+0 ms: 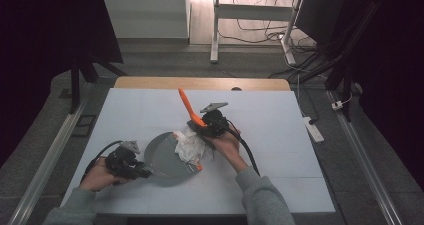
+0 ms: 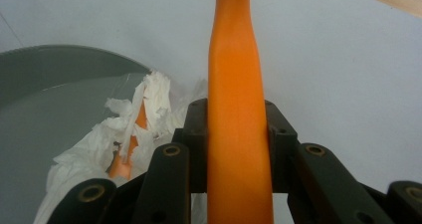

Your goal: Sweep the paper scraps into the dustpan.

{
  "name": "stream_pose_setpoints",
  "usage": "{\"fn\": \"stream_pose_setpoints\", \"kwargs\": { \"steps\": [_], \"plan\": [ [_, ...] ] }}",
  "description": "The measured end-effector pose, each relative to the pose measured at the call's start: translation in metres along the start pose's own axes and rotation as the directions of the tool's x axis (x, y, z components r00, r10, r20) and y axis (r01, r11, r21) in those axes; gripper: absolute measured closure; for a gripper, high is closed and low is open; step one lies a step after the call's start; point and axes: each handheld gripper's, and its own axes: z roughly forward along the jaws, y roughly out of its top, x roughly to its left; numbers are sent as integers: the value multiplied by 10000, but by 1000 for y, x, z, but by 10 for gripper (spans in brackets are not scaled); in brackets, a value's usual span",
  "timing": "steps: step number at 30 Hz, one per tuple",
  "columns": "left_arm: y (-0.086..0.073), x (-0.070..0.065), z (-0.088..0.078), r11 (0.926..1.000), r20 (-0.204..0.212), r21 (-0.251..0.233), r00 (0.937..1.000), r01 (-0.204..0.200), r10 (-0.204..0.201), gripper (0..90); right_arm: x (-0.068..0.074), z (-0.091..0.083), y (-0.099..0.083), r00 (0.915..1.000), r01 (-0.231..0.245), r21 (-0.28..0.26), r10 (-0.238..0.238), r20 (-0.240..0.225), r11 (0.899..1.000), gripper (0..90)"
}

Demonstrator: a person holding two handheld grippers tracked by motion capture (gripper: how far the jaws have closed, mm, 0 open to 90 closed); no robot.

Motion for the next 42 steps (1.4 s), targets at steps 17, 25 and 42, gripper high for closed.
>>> {"fn": "stream_pose_setpoints", "kwargs": {
  "steps": [17, 25, 42],
  "plan": [
    [1, -1, 1, 10000, -8, -6, 10000, 48, -48, 617, 29, 6, 4, 9979, 315, -61, -318, -562, 9995, 707],
    [2, -1, 1, 10000, -33, 17, 10000, 58, -58, 617, 48, 7, 5, 9946, 537, -181, -551, -884, 9984, 707],
    [2, -2, 1, 10000, -34, 28, 10000, 69, -69, 617, 29, -36, 13, 9979, 62, -1545, -161, -630, 9880, 707]
  ]
}}
